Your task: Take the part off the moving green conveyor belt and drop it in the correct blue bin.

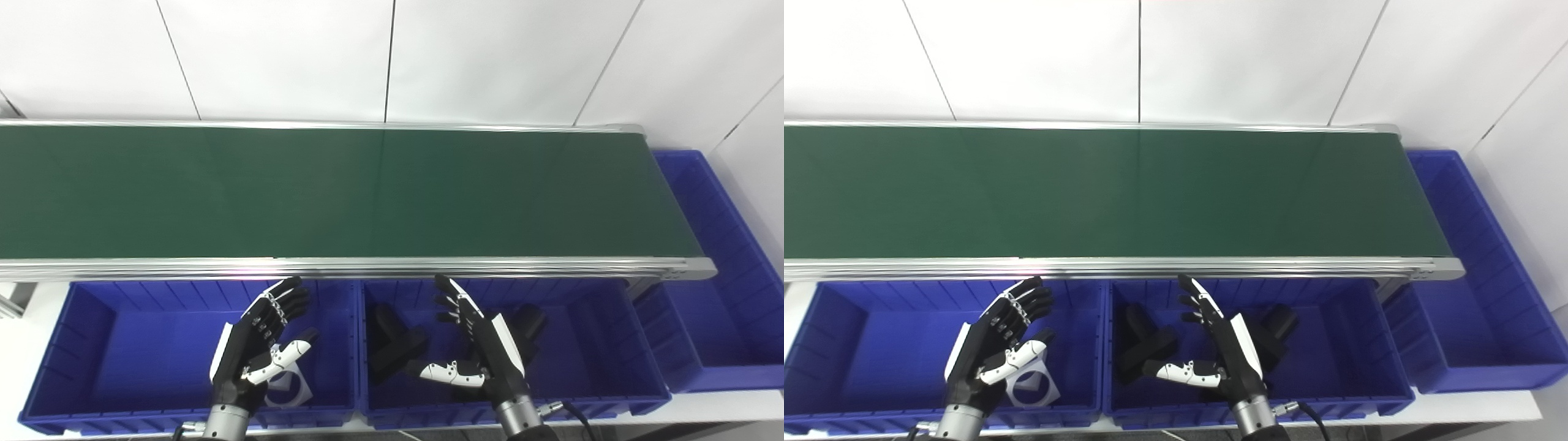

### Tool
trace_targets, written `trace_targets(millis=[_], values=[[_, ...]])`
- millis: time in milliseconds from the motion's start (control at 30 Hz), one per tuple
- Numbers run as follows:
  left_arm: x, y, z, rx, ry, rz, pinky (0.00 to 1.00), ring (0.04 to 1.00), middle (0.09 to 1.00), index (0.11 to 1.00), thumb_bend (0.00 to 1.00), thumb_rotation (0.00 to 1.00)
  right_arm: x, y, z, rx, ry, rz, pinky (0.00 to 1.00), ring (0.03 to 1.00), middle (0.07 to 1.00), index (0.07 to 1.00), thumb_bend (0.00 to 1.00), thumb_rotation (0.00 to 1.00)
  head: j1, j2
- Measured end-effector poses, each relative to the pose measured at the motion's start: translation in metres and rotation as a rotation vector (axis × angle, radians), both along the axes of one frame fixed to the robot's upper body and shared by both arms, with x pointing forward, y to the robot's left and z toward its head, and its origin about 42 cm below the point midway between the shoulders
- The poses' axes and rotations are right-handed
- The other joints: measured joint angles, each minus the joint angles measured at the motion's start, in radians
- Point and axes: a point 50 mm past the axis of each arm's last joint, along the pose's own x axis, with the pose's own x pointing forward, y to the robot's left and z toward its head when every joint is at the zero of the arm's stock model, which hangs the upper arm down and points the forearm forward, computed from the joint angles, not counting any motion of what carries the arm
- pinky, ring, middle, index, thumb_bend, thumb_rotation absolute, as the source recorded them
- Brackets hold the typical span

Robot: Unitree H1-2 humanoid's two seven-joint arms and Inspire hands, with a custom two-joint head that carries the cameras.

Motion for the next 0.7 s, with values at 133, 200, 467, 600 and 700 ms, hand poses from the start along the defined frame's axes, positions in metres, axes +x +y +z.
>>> trace_targets(millis=[133,200,467,600,700], values=[[-0.0006,-0.0017,-0.0009,0.018,-0.010,0.012,0.85,0.800,0.788,0.771,0.68,0.00,0.0011,-0.0001,-0.0023,-0.008,0.007,0.007,0.76,0.860,0.925,0.920,0.72,0.17,0.006,-0.005],[-0.0005,-0.0020,0.0001,0.035,-0.024,0.020,0.90,0.824,0.792,0.772,0.68,0.00,0.0009,0.0001,-0.0025,-0.009,0.008,0.011,0.77,0.868,0.932,0.919,0.74,0.17,0.009,-0.005],[-0.0006,-0.0021,0.0000,0.062,-0.024,0.034,0.91,0.832,0.813,0.773,0.69,0.00,0.0010,-0.0036,-0.0051,-0.032,0.015,0.018,0.77,0.860,0.923,0.928,0.73,0.15,0.011,-0.008],[-0.0008,-0.0019,-0.0003,0.050,-0.022,0.040,0.91,0.832,0.807,0.770,0.67,0.00,0.0021,-0.0054,-0.0046,-0.050,0.008,0.016,0.74,0.839,0.913,0.918,0.72,0.12,0.012,-0.008],[-0.0013,-0.0025,-0.0006,0.052,-0.021,0.040,0.91,0.828,0.804,0.769,0.66,0.00,0.0028,-0.0059,-0.0041,-0.058,0.004,0.014,0.74,0.833,0.912,0.913,0.72,0.12,0.012,-0.005]])
